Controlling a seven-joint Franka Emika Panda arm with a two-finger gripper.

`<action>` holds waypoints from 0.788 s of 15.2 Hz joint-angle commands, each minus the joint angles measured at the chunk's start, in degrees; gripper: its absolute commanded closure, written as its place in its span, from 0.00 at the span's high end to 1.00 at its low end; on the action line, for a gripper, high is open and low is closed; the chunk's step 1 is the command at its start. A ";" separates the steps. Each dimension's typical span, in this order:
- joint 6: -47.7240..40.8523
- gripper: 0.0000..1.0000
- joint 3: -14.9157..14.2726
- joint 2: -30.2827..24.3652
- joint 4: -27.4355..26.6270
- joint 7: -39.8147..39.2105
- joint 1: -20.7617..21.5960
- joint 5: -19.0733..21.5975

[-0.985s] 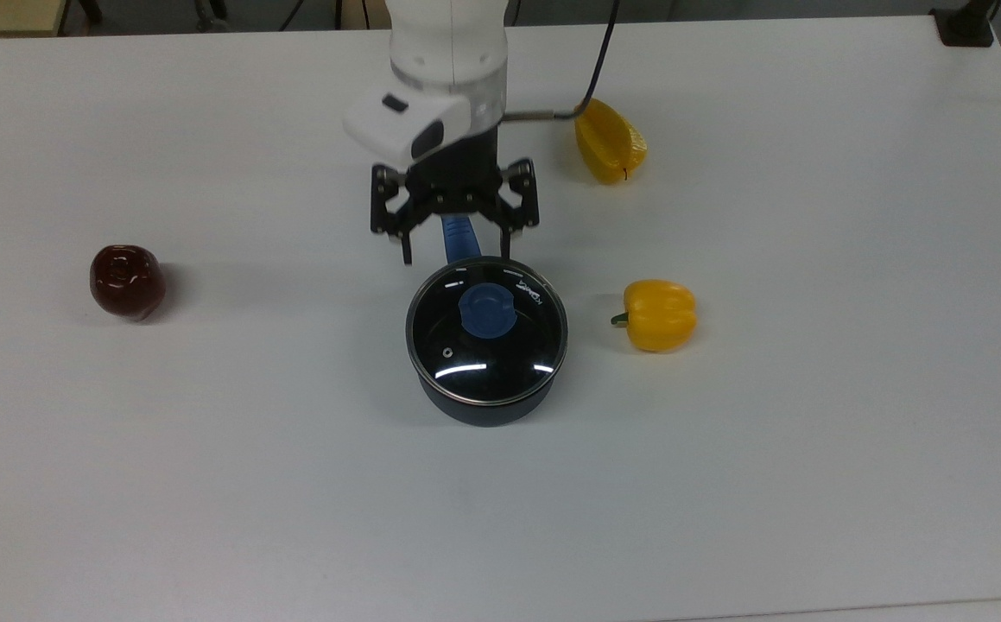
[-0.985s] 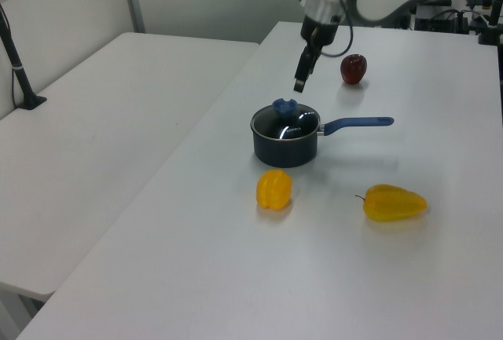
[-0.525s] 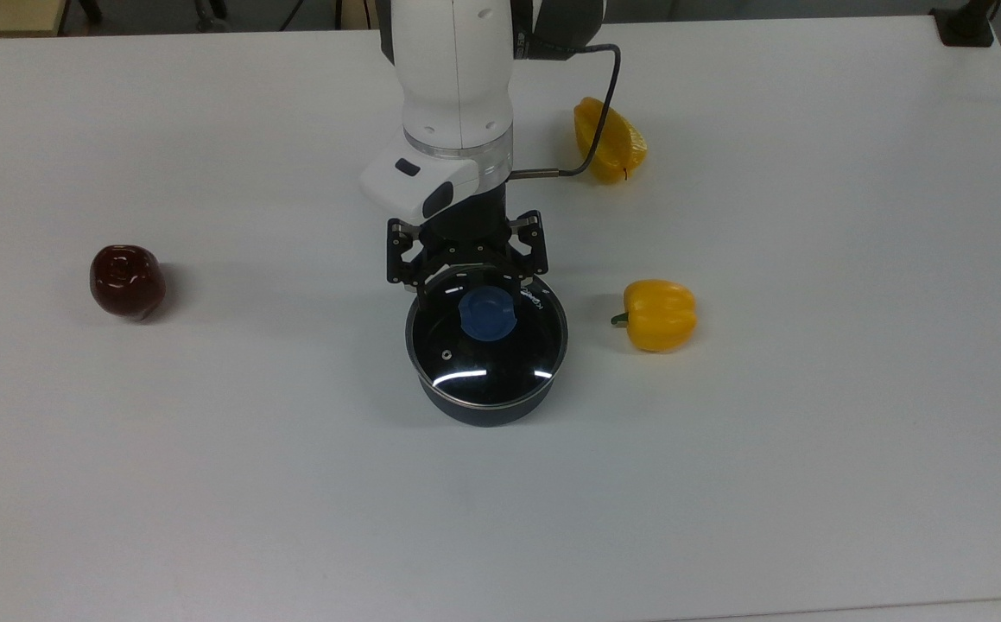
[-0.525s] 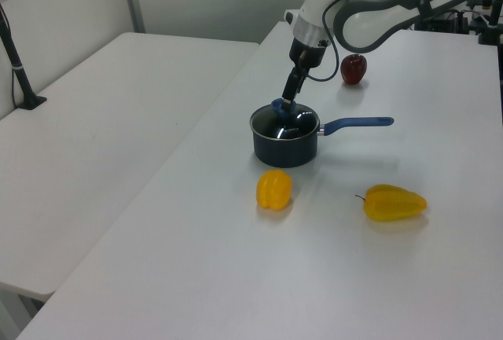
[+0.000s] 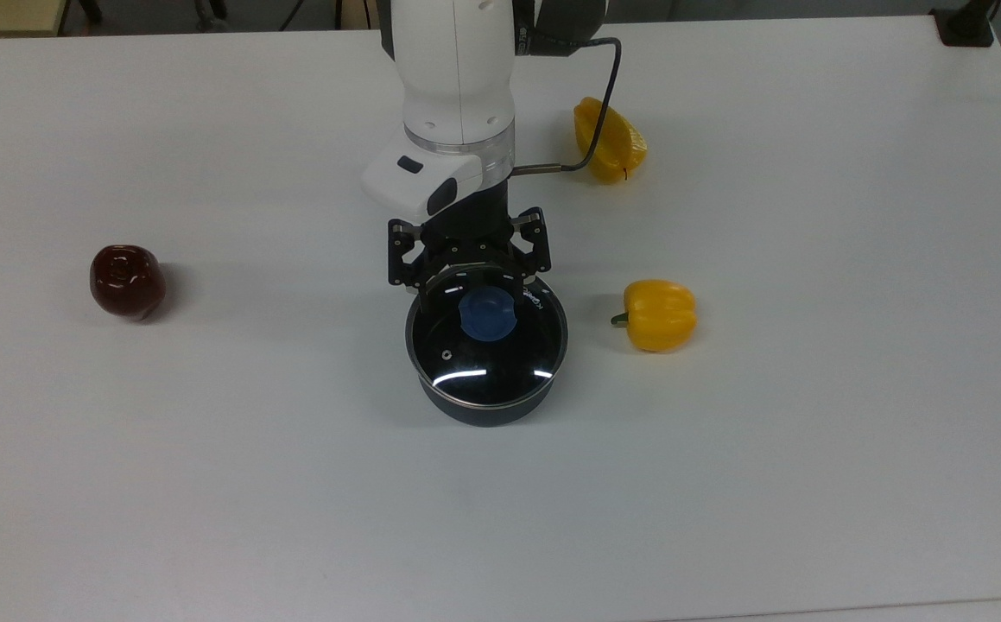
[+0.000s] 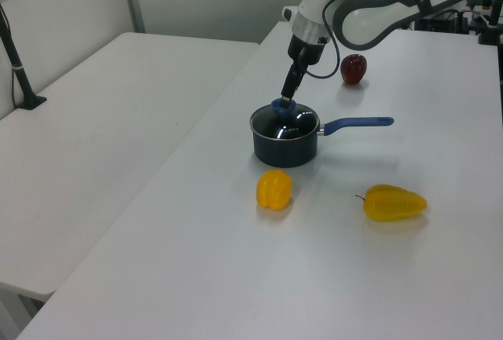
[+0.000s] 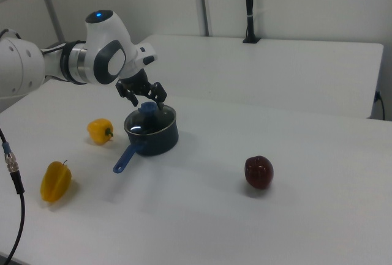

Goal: Open lid
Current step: 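Close the gripper around the blue knob of the glass lid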

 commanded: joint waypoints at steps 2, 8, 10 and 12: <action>0.81 1.00 0.12 0.35 0.01 -3.72 0.33 1.17; 3.70 0.95 1.26 1.32 0.01 -3.63 0.24 1.17; 4.15 0.87 1.35 1.41 0.01 -3.72 0.24 1.17; 4.07 0.79 1.35 1.32 0.01 -3.81 0.15 1.17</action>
